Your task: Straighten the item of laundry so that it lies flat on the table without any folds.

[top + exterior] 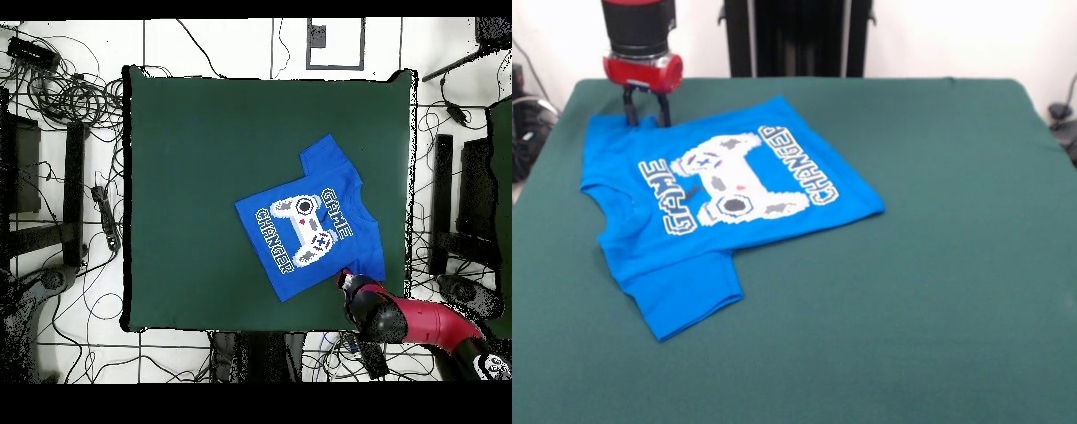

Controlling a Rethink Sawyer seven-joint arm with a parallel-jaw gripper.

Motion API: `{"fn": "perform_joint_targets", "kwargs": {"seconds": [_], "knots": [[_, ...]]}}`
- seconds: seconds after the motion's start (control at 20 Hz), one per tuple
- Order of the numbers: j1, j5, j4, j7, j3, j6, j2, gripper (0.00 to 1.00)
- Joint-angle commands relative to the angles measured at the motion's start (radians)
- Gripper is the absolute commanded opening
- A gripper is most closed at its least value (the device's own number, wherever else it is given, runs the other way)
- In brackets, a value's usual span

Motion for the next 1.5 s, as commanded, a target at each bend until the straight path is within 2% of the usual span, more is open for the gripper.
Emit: {"fn": "perform_joint_targets", "kwargs": {"seconds": [0.05,0.35,0.8,1.15,1.5], "knots": [[0.03,0.028,-0.104,-0.09,0.053,0.208,0.059,1.0],[0.046,0.052,-0.14,-0.095,0.075,0.245,0.063,1.0],[0.068,0.096,-0.089,-0.081,0.09,0.3,-0.013,1.0],[0.056,0.135,-0.012,-0.092,0.117,0.363,-0.113,1.0],[0.067,0.146,-0.023,-0.088,0.125,0.38,-0.112,1.0]]}}
